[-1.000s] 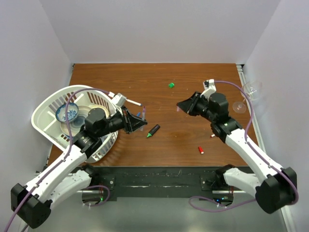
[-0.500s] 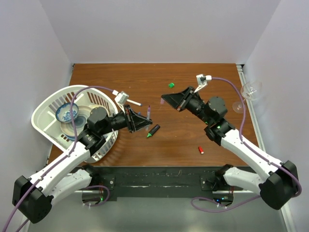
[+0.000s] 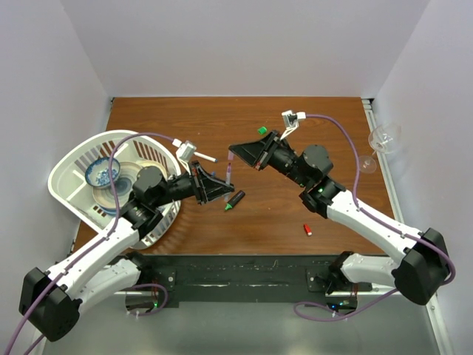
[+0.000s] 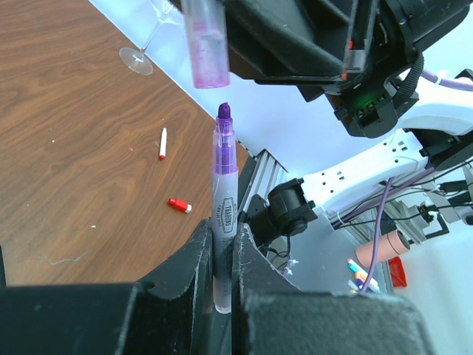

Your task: Insert the pens into the pen caps

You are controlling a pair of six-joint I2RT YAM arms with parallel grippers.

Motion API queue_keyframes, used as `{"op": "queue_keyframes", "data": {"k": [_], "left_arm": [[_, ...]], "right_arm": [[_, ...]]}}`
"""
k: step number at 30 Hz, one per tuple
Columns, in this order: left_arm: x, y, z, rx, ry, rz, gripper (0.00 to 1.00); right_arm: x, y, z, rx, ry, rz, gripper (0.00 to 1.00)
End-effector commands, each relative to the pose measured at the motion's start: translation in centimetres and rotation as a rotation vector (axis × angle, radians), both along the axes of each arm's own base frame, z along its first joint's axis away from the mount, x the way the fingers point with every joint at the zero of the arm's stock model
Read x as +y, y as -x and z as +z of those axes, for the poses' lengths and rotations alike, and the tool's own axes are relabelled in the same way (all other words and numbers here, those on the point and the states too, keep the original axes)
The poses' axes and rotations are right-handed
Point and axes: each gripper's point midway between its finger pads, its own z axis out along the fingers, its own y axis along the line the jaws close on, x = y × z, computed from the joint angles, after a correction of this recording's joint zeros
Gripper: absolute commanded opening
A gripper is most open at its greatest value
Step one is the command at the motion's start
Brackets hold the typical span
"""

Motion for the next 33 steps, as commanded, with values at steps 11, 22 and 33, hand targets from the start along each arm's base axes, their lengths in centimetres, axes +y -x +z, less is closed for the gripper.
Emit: {"op": "queue_keyframes", "data": {"k": [11,22,33], "left_arm": [[-0.1,0.3,1.1,-0.046,0.037,-0.018,0.00],[-0.1,0.1,1.1,-0.054,0.029,0.000,0.00],[-0.7,-1.1,2.3,-0.088,0.023,0.005,0.00]], "right_arm": [[-0.3,1.3,1.5,-0.085,-0.031,-0.014,0.00],[0.0,2.8,-1.0,-0.063,0.014,0.042,0.00],[-1.2,5.2,-8.7,0.012,0.146,0.045,0.00]]}}
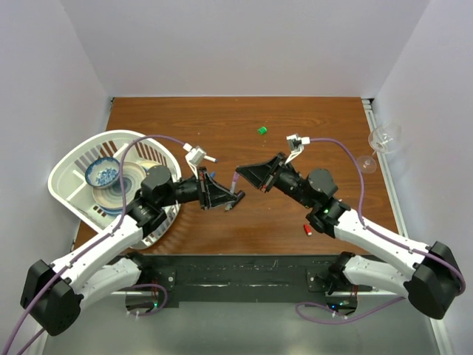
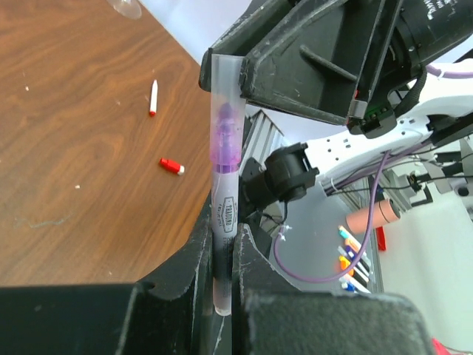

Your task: Insert the pens into the pen caps

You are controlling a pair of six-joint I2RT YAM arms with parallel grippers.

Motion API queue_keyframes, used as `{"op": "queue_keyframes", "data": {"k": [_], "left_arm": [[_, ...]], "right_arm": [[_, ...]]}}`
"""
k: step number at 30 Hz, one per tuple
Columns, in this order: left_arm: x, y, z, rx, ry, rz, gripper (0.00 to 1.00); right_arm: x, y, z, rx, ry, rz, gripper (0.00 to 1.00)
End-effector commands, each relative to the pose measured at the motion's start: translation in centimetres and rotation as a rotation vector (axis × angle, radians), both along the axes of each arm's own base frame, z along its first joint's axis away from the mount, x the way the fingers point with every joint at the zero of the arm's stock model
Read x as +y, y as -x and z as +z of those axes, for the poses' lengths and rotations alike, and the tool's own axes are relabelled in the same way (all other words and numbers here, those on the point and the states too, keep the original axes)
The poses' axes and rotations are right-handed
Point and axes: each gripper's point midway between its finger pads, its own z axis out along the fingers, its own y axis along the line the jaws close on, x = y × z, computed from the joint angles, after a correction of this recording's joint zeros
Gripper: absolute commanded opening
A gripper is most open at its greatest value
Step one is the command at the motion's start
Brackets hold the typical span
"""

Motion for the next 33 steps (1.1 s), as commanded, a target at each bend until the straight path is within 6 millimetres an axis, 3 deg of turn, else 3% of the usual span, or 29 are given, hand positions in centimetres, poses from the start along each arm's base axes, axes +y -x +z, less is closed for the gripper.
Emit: {"op": "queue_keyframes", "data": {"k": [1,9,14,18,20,21,23,24,25,26,27,33], "left_arm": [[0.0,-1.9,5.0,-0.160,0.095,0.066,0.00],[-0.1,-2.5,5.0,-0.173,0.092,0.080,0.00],[0.1,-2.8,4.5,-0.227,0.037,0.090,0.00],[0.6,-2.5,4.2,-0.257,0.009,0.095,0.00],[0.8,-2.2,4.2,-0.270,0.006,0.091,0.00],[0.8,-2.1,4.3,-0.275,0.009,0.091,0.00],[1.1,-1.7,4.1,-0.276,0.002,0.087,0.00],[1.2,-1.6,4.0,-0.276,-0.004,0.090,0.00],[1.4,-1.5,3.7,-0.268,-0.011,0.094,0.00],[1.6,-1.0,3.9,-0.277,-0.006,0.090,0.00],[1.7,-0.8,3.8,-0.276,-0.006,0.088,0.00],[2.4,0.8,3.6,-0.283,-0.010,0.066,0.00]], "right_arm": [[0.1,1.3,-4.1,0.048,0.093,0.036,0.00],[1.3,2.2,-5.0,0.081,0.092,0.079,0.00],[1.1,3.3,-5.9,0.079,0.185,0.125,0.00],[0.8,4.1,-4.9,0.068,0.210,0.153,0.01],[0.7,4.2,-4.6,0.076,0.212,0.152,0.08],[0.6,4.1,-4.1,0.079,0.204,0.142,0.18],[-0.2,3.7,-2.9,0.085,0.165,0.087,0.25],[-0.5,3.6,-2.3,0.085,0.150,0.069,0.36],[-0.9,3.6,-1.2,0.075,0.133,0.052,0.40],[-1.1,3.5,-1.4,0.087,0.157,0.041,0.43],[-1.3,3.5,0.0,0.066,0.148,0.036,0.50],[-1.1,3.4,2.4,0.026,0.170,0.041,0.61]]}}
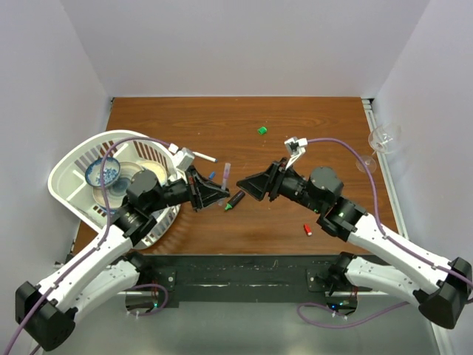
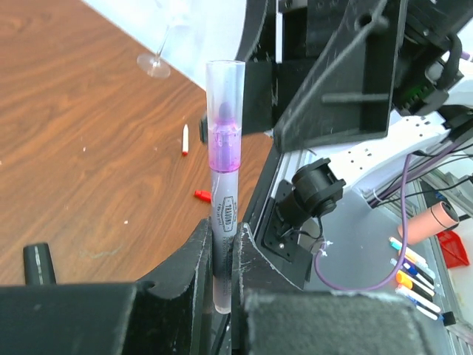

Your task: Insert the pens into the pen caps

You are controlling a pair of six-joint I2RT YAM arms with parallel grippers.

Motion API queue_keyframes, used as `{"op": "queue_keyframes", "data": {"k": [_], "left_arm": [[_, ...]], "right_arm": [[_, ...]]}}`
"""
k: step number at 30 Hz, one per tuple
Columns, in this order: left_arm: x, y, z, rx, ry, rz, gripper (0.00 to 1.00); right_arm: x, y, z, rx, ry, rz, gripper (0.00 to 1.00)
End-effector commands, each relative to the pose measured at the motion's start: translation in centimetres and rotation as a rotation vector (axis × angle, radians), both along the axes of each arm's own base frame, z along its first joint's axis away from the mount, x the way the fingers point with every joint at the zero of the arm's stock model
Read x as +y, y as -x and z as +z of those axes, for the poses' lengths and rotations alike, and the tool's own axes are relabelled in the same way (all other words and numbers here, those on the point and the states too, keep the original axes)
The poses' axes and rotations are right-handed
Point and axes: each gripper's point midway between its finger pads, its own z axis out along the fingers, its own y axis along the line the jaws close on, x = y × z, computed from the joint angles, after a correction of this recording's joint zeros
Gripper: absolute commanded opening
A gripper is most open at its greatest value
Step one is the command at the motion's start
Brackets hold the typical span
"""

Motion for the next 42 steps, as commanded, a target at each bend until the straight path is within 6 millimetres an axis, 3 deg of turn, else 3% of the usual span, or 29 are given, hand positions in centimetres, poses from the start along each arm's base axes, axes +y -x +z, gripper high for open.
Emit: {"op": "queue_keyframes", "data": {"k": [1,8,19,27,30,35,39,42], "left_arm": [[0.5,0.8,1.4,-0.067,0.012,-0.008,0.00],[1.1,1.2,1.0,-0.053,0.010,0.009,0.00],[1.2,1.2,0.5,-0.029,-0.005,0.015,0.00],[0.9,0.9,0.6,-0.021,0.002,0.013,0.00],[0.9,0.9,0.7,-0.024,0.005,0.014,0.00],[0.8,0.7,0.3,-0.016,0.001,0.017,0.00],[0.7,0.2,0.6,-0.018,0.014,0.034,0.00],[0.7,-0.7,1.3,-0.036,0.020,0.069,0.00]], "right_arm": [[0.1,0.2,3.3,-0.064,-0.003,0.019,0.65],[1.5,-0.5,6.0,-0.099,0.005,0.050,0.65],[4.0,-1.7,5.4,-0.057,0.027,0.088,0.55],[5.1,-1.2,5.6,-0.047,0.002,0.118,0.50],[5.0,-1.1,5.4,-0.048,0.007,0.113,0.41],[4.9,-0.9,5.1,-0.042,0.001,0.107,0.35],[5.3,-0.4,3.3,-0.016,0.041,0.140,0.03],[5.4,0.4,0.8,0.024,0.080,0.166,0.00]]}}
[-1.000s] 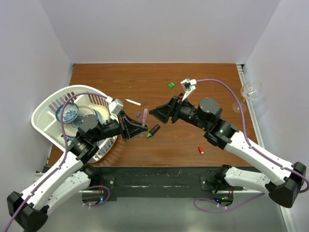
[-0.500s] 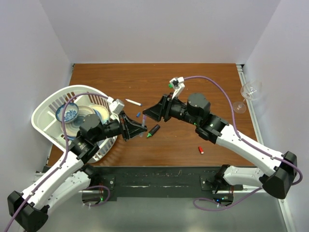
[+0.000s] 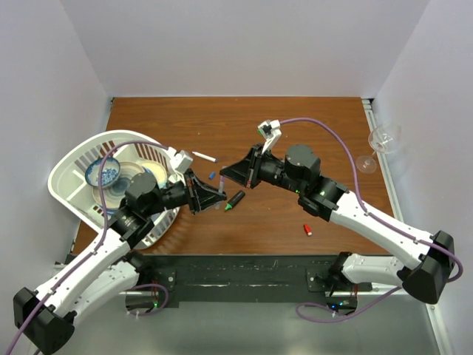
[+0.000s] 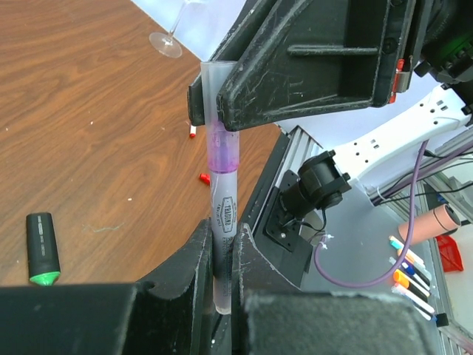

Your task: Insert the pens into the pen caps

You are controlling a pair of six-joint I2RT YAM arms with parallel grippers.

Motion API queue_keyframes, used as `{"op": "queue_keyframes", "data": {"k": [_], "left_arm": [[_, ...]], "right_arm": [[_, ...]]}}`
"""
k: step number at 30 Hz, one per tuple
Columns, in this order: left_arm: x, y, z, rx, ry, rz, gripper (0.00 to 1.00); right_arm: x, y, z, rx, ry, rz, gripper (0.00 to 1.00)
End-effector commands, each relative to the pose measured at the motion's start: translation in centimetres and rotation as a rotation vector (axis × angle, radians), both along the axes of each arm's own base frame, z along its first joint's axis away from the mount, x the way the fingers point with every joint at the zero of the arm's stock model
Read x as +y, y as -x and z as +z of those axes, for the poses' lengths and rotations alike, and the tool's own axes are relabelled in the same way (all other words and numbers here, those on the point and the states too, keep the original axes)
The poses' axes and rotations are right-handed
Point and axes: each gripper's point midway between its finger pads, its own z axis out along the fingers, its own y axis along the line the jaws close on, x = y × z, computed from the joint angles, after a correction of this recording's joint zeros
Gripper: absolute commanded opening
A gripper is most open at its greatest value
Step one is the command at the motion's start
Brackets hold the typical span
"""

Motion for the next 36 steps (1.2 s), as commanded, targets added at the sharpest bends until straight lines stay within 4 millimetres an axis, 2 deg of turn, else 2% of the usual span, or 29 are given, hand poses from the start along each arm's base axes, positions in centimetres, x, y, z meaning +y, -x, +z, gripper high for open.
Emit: {"op": "queue_keyframes", "data": {"k": [1,2,6,9,11,12,15,17,19,23,27,29,30,32,33,34,35,36], "left_arm": [[-0.2,-1.6,2.8,-0.095,0.043,0.050,0.00],[-0.2,-1.9,2.9,-0.099,0.042,0.061,0.00],[-0.4,-3.6,4.0,-0.132,0.039,0.109,0.00],[-0.4,-5.8,4.9,-0.156,0.004,0.178,0.00],[-0.5,-6.6,6.1,-0.187,0.008,0.194,0.00],[-0.7,-7.3,5.9,-0.196,-0.012,0.200,0.00],[0.0,-8.5,7.2,-0.228,-0.010,0.236,0.00],[0.5,-8.8,8.9,-0.257,0.047,0.253,0.00],[1.1,-9.7,9.1,-0.251,0.052,0.262,0.00],[1.7,-10.1,9.0,-0.253,0.065,0.235,0.00],[1.7,-9.4,7.1,-0.222,0.081,0.182,0.00],[1.6,-9.0,6.7,-0.216,0.079,0.167,0.00],[1.5,-8.6,6.4,-0.213,0.073,0.151,0.00],[1.5,-8.3,5.7,-0.198,0.048,0.144,0.00],[1.8,-8.1,5.9,-0.203,0.044,0.161,0.00],[2.0,-7.9,5.2,-0.180,0.024,0.168,0.00],[2.3,-7.7,5.1,-0.193,0.006,0.171,0.01],[2.7,-7.5,5.3,-0.201,-0.001,0.188,0.14]], "right_arm": [[0.3,2.2,-1.8,0.033,0.011,0.070,0.00],[0.3,2.4,-3.2,0.053,0.029,0.076,0.00],[1.0,3.7,-5.9,0.084,0.085,0.104,0.00],[1.8,5.3,-8.4,0.110,0.144,0.135,0.00],[2.2,6.3,-10.0,0.129,0.182,0.149,0.00],[2.3,6.5,-10.6,0.131,0.200,0.145,0.00],[2.7,7.6,-12.1,0.144,0.248,0.158,0.00],[2.8,8.4,-13.2,0.151,0.278,0.165,0.00],[2.8,8.9,-13.7,0.154,0.283,0.165,0.00],[2.9,9.9,-13.0,0.137,0.241,0.206,0.00],[3.3,9.8,-12.4,0.118,0.230,0.214,0.00],[3.8,8.8,-11.8,0.110,0.233,0.179,0.00],[3.8,7.5,-11.2,0.094,0.235,0.121,0.00],[4.4,5.6,-8.8,0.064,0.254,0.058,0.00],[4.0,3.6,-7.8,0.034,0.267,-0.020,0.00],[4.2,2.6,-4.8,-0.002,0.241,-0.052,0.00],[4.1,1.5,-3.8,-0.032,0.250,-0.089,0.00],[3.4,-0.2,-1.3,-0.055,0.232,-0.147,0.00]]}}
